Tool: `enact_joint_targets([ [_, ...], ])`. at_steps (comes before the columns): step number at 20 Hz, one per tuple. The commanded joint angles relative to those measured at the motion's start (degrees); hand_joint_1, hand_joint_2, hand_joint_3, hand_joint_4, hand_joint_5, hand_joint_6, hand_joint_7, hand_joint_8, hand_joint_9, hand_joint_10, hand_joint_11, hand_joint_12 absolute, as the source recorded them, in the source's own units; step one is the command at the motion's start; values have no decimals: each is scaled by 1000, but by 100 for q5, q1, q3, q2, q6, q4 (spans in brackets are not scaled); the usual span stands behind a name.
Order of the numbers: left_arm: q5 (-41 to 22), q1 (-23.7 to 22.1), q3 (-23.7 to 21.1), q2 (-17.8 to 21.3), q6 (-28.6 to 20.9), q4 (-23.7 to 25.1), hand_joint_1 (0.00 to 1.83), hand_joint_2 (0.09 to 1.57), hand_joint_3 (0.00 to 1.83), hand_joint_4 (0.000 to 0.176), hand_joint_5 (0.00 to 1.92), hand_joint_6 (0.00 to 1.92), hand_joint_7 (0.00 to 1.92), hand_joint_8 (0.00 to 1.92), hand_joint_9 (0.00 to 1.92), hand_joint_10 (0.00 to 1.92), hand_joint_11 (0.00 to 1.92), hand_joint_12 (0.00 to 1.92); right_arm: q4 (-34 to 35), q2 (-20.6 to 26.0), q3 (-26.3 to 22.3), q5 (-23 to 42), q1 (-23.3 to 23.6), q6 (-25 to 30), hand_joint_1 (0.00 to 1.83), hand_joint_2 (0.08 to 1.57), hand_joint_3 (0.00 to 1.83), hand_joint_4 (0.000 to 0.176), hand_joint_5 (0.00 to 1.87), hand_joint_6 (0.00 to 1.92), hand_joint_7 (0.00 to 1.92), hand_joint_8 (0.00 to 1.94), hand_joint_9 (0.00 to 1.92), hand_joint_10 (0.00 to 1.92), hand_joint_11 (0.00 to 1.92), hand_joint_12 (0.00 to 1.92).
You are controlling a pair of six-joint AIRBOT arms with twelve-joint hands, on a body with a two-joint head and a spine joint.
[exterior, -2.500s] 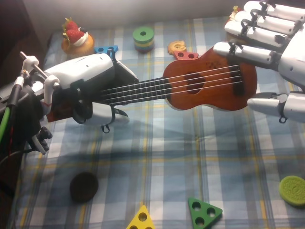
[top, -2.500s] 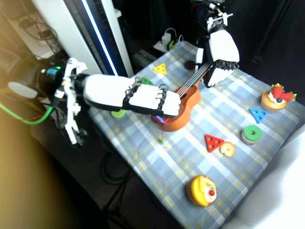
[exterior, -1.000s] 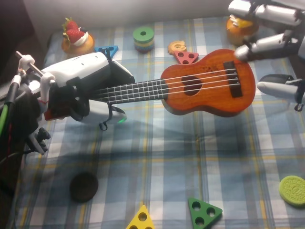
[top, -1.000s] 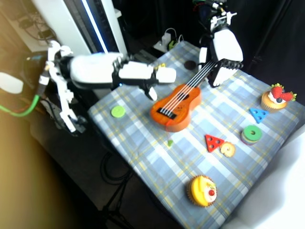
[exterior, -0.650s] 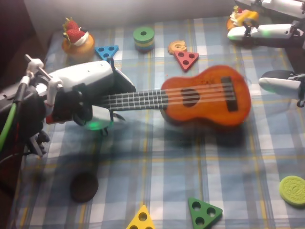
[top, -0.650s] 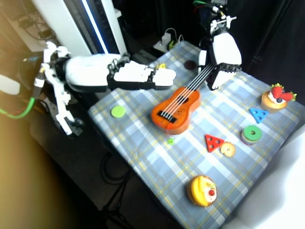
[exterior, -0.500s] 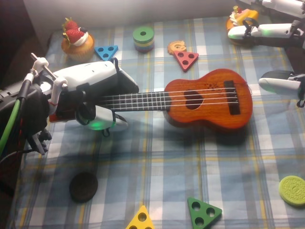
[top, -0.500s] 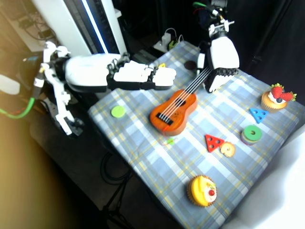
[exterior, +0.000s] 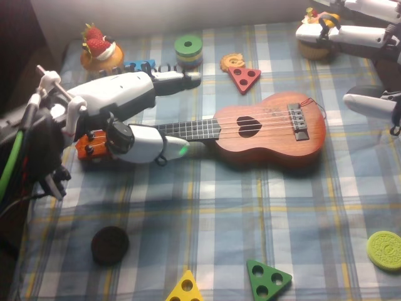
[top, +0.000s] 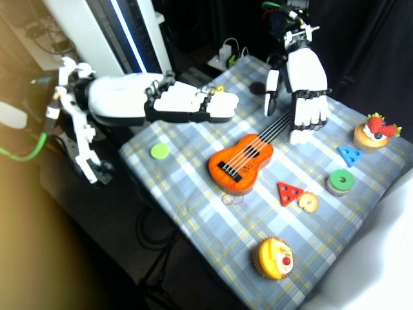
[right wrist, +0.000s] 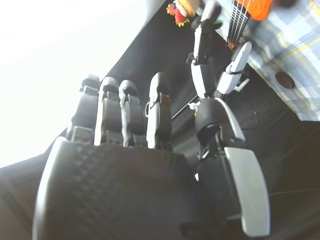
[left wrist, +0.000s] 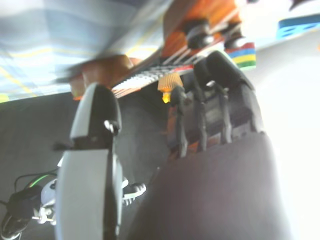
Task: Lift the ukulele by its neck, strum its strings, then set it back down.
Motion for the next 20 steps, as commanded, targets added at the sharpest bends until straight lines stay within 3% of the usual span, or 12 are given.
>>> enact_joint_targets([
  [1,-969,-23,-65,130,-57,54,678,1068,0,86,11,1,0,0,9,16,0,467,116,83,-16,824,38,8,184,1349,0,29,229,0,32,0,0,0,0,0],
  [3,-1418,57,-216,362,-671,355,658,1062,0,81,1,0,0,0,1,2,0,331,183,164,-61,970,-56,8,167,1365,0,30,175,0,11,0,0,0,0,0],
  [4,-1681,112,-275,481,-1063,500,612,1096,2,73,0,0,0,0,0,0,0,26,230,196,-76,1041,-115,8,260,1393,4,12,64,2,0,0,0,0,0,0],
  [6,-2246,234,-404,701,-1647,716,591,1107,5,75,0,0,0,0,0,0,0,0,338,243,-96,1166,-231,8,334,1378,0,15,21,0,0,0,0,0,0,0],
  [9,-3347,574,-395,949,-3210,1084,527,1126,10,38,0,0,0,0,0,0,0,0,532,293,-126,1409,-434,-8,375,1377,0,33,0,0,0,0,0,0,0,0],
  [12,-4130,846,-279,1016,-4355,1190,245,1149,15,117,0,0,0,0,0,0,0,0,700,329,-166,1622,-544,-78,380,1318,0,71,0,0,0,0,0,0,0,0],
  [13,-4435,957,-236,1025,-4671,1190,245,1149,15,117,0,0,0,0,0,0,0,0,773,350,-187,1729,-592,-102,380,1318,0,71,0,0,0,0,0,0,0,0],
  [14,-4649,1048,-222,1041,-4872,1186,525,1197,24,107,0,0,0,0,0,0,1,0,841,369,-205,1828,-646,-136,492,1315,0,88,0,0,0,0,0,0,0,0],
  [15,-4928,1142,-234,1073,-5021,1158,510,1212,25,120,0,0,0,0,0,0,0,0,935,390,-229,1958,-722,-185,565,1314,0,99,0,0,0,0,0,0,0,0],
  [17,-5362,1290,-290,1137,-5143,1096,464,1174,5,160,0,0,0,0,0,0,0,0,1120,424,-267,2262,-888,-249,594,1323,0,91,0,0,0,0,0,0,0,0],
  [19,-5900,1443,-339,1202,-5294,1020,414,1179,7,141,0,0,0,0,0,0,0,0,1322,440,-279,2625,-1087,-258,466,1291,0,68,0,0,0,0,0,0,0,0],
  [20,-6198,1532,-346,1232,-5423,979,404,1207,17,157,0,0,0,0,0,0,0,0,1397,456,-286,2808,-1150,-258,401,1252,0,48,0,0,0,0,0,0,0,0],
])
